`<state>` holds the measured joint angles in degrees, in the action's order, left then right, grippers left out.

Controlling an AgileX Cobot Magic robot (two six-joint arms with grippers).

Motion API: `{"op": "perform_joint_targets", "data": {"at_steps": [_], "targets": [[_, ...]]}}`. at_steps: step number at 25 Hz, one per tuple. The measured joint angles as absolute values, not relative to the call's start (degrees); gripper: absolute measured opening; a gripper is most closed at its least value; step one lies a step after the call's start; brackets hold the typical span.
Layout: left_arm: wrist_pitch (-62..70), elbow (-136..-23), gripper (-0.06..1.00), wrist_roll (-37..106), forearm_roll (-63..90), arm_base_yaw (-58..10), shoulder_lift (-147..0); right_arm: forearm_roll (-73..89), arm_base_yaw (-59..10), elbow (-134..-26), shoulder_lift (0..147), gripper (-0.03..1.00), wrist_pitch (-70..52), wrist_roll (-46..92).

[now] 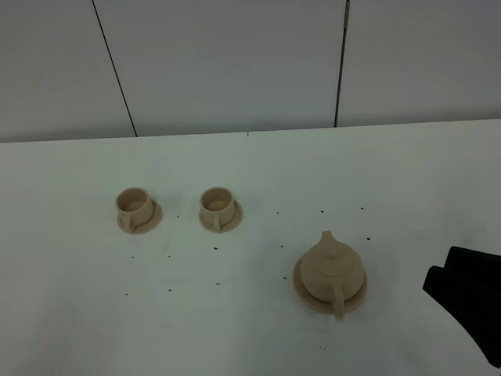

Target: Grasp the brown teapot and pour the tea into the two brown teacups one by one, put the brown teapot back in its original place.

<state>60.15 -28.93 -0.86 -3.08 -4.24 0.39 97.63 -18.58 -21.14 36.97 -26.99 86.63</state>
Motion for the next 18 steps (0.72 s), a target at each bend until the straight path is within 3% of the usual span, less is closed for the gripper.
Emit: {"op": "perform_joint_targets", "data": {"at_steps": [6,12,18], "targets": [[60.2,-28.9,0.22,-0.8,-3.1,-4.2,0.4,75.6,-18.6,-29.7,43.1,0.30,-24.9,67.4],[60.2,-28.9,0.22,-0.8,-3.1,-4.2,0.4,47.1,-18.6,-38.3,59.0,0.31,-25.1,42.3],[60.2,-28.9,0.23,-0.8,-3.1,-4.2,0.4,39.0,-18.6,-45.1,71.6,0.35,-25.4,36.7]]}}
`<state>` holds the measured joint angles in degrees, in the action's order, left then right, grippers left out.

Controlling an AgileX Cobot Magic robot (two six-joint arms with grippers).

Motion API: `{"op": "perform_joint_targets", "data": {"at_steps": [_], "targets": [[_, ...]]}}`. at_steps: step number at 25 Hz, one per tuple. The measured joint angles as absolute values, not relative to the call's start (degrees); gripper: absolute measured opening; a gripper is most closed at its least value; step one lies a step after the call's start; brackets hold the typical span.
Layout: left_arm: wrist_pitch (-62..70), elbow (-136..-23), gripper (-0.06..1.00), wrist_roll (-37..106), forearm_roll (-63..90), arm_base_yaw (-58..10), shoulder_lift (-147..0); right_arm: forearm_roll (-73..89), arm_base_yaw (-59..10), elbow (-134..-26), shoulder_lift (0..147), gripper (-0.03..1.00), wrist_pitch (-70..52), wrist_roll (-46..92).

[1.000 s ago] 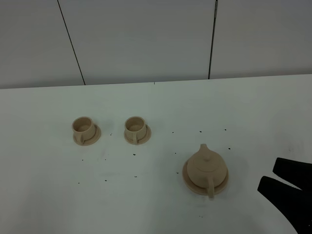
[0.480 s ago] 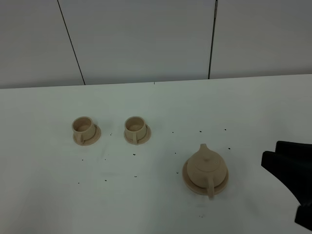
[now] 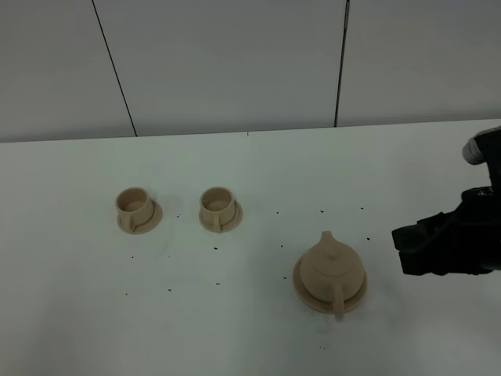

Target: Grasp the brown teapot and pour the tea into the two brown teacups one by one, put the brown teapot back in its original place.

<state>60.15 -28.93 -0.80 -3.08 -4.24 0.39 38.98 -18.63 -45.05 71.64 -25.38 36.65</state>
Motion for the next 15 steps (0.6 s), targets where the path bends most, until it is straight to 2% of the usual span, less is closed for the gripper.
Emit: {"op": "perform_joint_targets", "data": {"at_steps": [5,9,15], "targets": [[60.2,-28.9,0.23,-0.8,-3.1,-4.2,0.4,38.1,-18.6,-49.2,76.3,0.42,-29.6,33.8],[60.1,-28.9,0.23,-0.8,-3.1,-4.2,0.4,34.7,-18.9,-51.7,76.5,0.41,-32.3,30.5],[60.1,-28.9,0.23,-0.8,-3.1,-4.2,0.4,19.1,-22.6,-56.2,76.5,0.38,-34.0,23.1]]}}
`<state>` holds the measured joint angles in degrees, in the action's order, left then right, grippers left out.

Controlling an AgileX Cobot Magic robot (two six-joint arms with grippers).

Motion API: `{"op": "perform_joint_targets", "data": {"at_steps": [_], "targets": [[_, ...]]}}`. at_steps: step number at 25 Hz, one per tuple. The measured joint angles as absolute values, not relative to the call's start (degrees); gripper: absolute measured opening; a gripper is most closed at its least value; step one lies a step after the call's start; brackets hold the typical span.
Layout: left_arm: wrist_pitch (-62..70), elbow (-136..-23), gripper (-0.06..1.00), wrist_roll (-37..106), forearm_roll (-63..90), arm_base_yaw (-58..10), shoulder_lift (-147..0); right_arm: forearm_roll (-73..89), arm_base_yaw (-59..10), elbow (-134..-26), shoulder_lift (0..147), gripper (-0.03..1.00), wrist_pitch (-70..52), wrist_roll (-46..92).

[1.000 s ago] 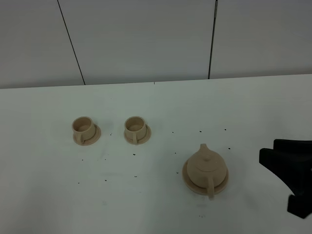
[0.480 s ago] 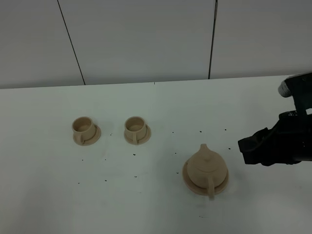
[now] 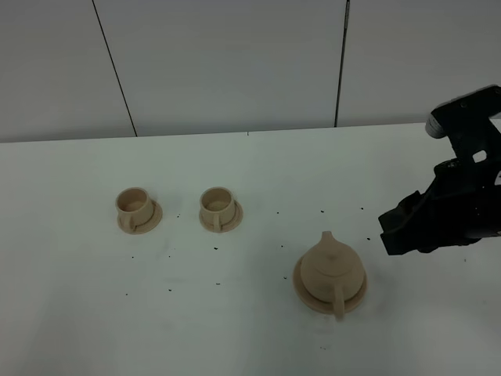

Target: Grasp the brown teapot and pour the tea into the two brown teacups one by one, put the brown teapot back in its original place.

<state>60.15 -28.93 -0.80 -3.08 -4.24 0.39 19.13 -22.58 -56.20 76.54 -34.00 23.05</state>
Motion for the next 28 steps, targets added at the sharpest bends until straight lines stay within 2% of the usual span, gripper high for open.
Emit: {"op": "perform_joint_targets", "data": {"at_steps": [3,9,14,23,28], "targets": [[60.1,-28.9,0.23,-0.8,-3.1,-4.2,0.4,9.6,-25.6,-57.7,76.5,0.38,-38.0,13.1],[60.1,-28.9,0.23,-0.8,-3.1,-4.2,0.4,-8.2,-35.3,-59.6,76.6,0.38,-45.9,-15.0],[60.1,-28.9,0.23,-0.8,-3.1,-4.2,0.4,-12.3,-37.3,-62.9,81.2,0.37,-50.4,-30.9],[60.1,-28.9,0.23,-0.8,-3.1,-4.2,0.4,-6.2,-37.5,-76.5,97.7,0.37,-59.3,-32.7],[59.9,-28.9,0.23,-0.8,-7.4,-4.2,0.4,-3.4,-37.5,-81.1,101.4,0.37,-60.8,-32.7]]}}
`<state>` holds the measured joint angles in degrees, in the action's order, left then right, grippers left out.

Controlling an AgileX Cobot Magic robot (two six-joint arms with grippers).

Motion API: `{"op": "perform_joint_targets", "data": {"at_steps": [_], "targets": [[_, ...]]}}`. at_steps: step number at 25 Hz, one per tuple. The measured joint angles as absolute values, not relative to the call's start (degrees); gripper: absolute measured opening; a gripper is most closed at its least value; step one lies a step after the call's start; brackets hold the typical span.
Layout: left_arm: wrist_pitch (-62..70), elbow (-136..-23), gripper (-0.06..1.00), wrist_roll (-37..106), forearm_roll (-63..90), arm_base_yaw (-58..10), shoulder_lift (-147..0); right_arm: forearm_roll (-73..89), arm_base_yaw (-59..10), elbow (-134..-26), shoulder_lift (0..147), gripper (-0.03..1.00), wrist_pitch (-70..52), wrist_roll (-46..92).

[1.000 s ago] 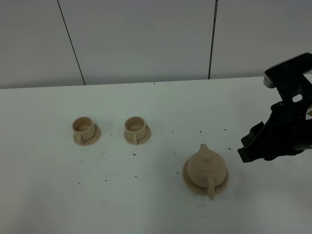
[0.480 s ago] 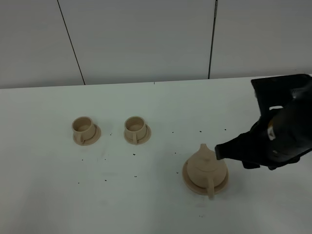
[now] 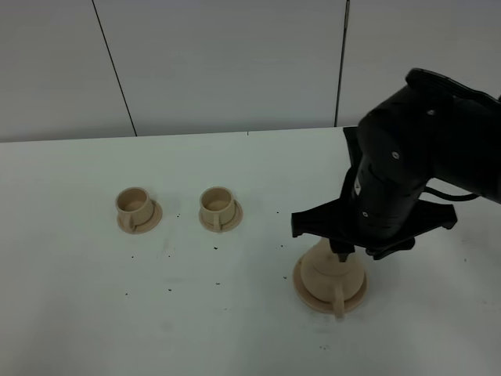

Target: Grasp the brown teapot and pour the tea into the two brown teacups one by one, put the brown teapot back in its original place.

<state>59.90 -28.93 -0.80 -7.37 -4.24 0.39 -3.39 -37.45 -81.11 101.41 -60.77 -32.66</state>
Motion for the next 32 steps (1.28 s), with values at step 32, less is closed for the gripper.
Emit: {"op": "perform_joint_targets", "data": {"at_steps": [32], "targets": [[59.6,-28.9,0.23,-0.8,-8.7,-4.2,0.4,0.0,-37.5,-80.1,108.5,0.36,-55.5,-29.7]]}}
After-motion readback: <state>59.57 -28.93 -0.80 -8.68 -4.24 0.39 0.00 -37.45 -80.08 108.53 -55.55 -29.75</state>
